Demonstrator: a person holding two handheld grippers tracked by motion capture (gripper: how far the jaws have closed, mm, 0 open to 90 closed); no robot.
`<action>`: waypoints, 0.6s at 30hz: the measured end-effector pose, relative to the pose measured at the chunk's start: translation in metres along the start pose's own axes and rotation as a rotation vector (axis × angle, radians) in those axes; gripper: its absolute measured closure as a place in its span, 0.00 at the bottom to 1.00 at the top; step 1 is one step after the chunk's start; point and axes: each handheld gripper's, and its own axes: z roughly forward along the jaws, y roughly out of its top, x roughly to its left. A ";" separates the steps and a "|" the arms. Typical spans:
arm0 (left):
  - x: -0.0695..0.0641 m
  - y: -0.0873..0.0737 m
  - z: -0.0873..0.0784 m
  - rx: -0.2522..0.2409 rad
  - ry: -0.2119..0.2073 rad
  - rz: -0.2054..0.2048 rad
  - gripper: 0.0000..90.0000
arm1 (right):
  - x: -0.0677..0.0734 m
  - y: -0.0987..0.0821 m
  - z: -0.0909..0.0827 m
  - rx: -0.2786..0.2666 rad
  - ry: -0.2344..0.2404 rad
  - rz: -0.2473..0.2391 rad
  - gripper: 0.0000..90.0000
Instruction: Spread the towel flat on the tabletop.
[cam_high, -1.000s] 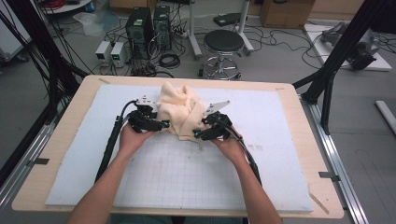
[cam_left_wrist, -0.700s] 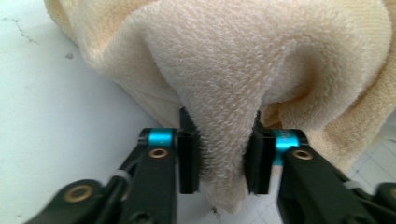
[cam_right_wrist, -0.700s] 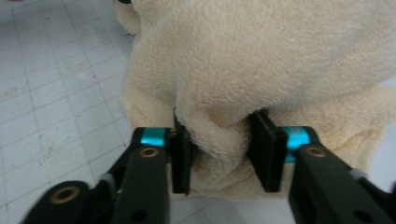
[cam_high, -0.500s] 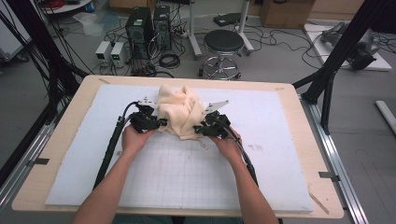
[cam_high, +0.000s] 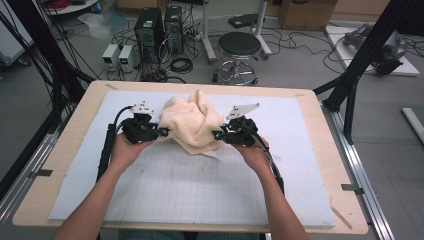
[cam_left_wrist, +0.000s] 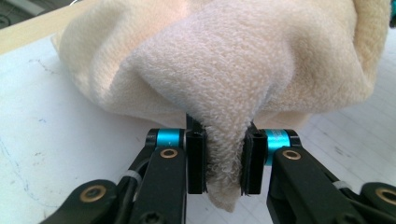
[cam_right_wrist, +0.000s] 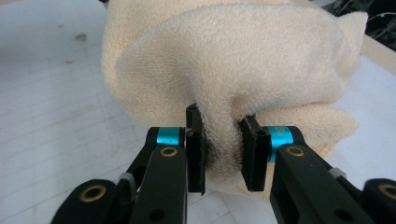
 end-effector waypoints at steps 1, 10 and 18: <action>-0.001 0.000 -0.004 -0.009 -0.003 0.004 0.84 | 0.001 0.002 -0.004 0.001 0.002 -0.002 0.84; -0.028 0.003 -0.042 -0.059 -0.024 0.058 0.85 | 0.019 0.023 -0.045 -0.012 -0.013 -0.083 0.84; -0.078 -0.002 -0.095 -0.083 -0.061 0.124 0.84 | 0.069 0.041 -0.097 -0.025 0.000 -0.197 0.84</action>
